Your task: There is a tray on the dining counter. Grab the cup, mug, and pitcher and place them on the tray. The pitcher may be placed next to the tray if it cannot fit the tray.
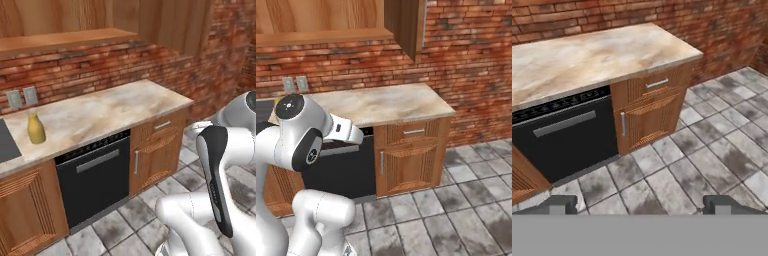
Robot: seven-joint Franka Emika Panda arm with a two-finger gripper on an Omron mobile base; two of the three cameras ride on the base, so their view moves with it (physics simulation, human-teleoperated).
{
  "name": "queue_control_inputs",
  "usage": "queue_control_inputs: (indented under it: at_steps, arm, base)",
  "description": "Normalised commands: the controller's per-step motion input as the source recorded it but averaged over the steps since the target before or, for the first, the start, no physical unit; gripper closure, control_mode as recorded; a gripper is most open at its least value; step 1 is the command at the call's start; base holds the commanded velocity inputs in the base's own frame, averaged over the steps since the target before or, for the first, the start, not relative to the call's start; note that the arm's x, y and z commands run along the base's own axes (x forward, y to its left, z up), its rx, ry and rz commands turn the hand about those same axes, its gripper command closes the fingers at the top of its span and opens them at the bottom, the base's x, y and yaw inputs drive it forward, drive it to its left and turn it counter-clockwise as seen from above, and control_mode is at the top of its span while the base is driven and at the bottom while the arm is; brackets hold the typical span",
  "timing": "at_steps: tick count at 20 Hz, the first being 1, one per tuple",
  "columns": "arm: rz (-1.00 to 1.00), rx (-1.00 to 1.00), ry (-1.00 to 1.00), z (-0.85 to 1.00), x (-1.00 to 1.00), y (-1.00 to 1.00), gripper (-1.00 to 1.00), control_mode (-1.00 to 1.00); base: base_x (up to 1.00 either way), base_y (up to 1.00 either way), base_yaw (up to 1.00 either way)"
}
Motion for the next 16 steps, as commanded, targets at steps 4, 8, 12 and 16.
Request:
queue_control_inputs:
  at_steps: [4,8,12,16]
  arm:
    - [0.0,0.0,0.0,0.0,0.0,0.0,-1.0,1.0]
    - [0.0,0.0,0.0,0.0,0.0,0.0,-1.0,1.0]
    - [0.0,0.0,0.0,0.0,0.0,0.0,-1.0,1.0]
    - [0.0,0.0,0.0,0.0,0.0,0.0,-1.0,1.0]
  base:
    - [0.65,0.0,0.4]
    - [0.65,0.0,0.26]
    - [0.69,0.02,0.2]
    - [0.66,0.14,0.16]
